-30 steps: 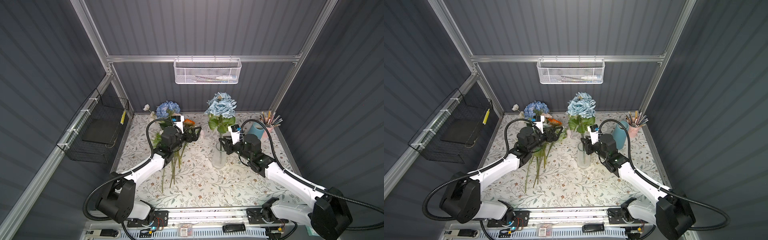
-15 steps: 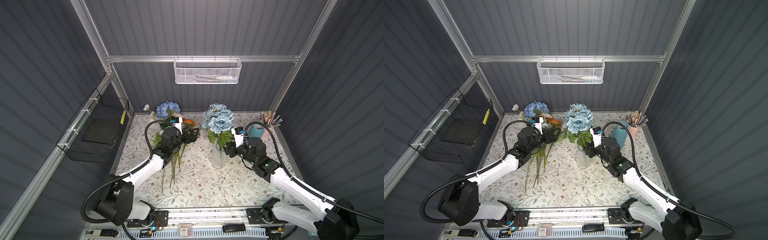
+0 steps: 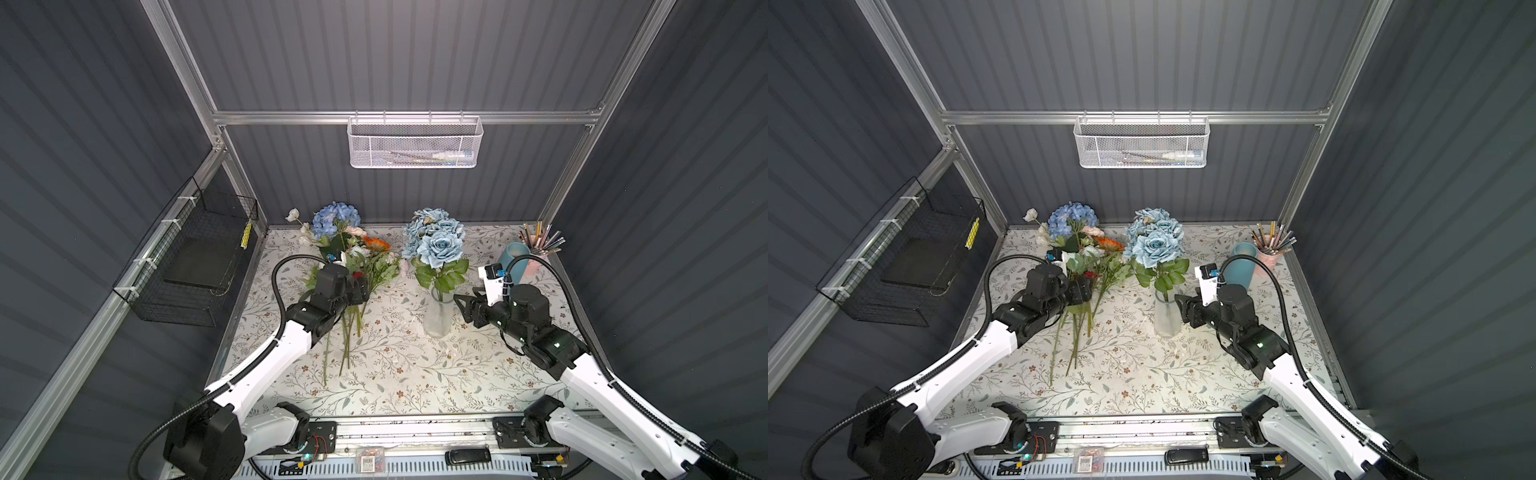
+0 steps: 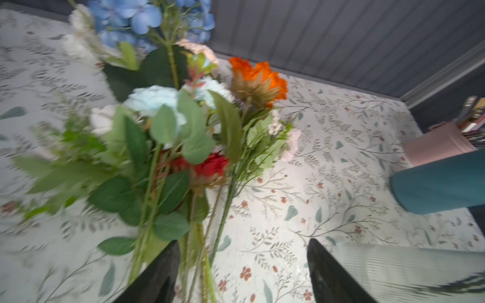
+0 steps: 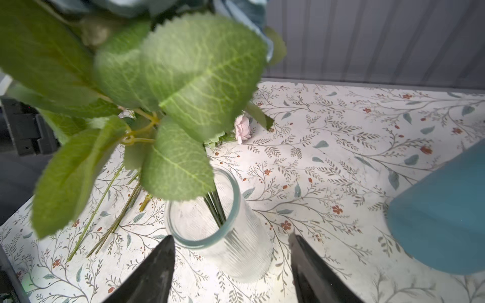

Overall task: Arrange flowers in a vase
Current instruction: Place the flowers into the vase, then pick up the flower from the flowers.

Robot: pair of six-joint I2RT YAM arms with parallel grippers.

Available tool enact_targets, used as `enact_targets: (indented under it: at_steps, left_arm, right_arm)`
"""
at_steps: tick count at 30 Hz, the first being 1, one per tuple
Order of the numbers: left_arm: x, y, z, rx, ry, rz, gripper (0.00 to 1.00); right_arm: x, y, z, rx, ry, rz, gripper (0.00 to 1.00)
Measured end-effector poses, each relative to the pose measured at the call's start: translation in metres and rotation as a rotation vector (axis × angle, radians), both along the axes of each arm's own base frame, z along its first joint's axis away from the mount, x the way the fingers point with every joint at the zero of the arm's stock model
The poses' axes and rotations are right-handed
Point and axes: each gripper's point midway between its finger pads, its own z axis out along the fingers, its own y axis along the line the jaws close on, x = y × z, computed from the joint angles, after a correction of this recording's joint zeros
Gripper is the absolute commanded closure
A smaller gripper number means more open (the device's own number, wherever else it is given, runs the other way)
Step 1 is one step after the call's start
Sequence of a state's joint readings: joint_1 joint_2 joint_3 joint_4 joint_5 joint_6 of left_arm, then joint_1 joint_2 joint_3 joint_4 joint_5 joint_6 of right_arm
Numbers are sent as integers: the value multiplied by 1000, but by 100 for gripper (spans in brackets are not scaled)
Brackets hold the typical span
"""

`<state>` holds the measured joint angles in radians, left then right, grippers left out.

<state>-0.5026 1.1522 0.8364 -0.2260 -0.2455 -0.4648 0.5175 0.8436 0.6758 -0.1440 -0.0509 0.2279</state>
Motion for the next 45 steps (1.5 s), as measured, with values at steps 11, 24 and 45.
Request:
enact_targets:
  at_steps: [11, 24, 45]
  left_arm:
    - [-48, 80, -80, 155, 221, 268, 30]
    - [-55, 77, -144, 95, 384, 263, 50]
    - [-44, 58, -150, 86, 394, 158, 100]
  right_arm:
    - [11, -33, -3, -11, 9, -165, 22]
    - [24, -43, 3, 7, -25, -256, 19]
    - [33, -47, 12, 15, -67, -295, 18]
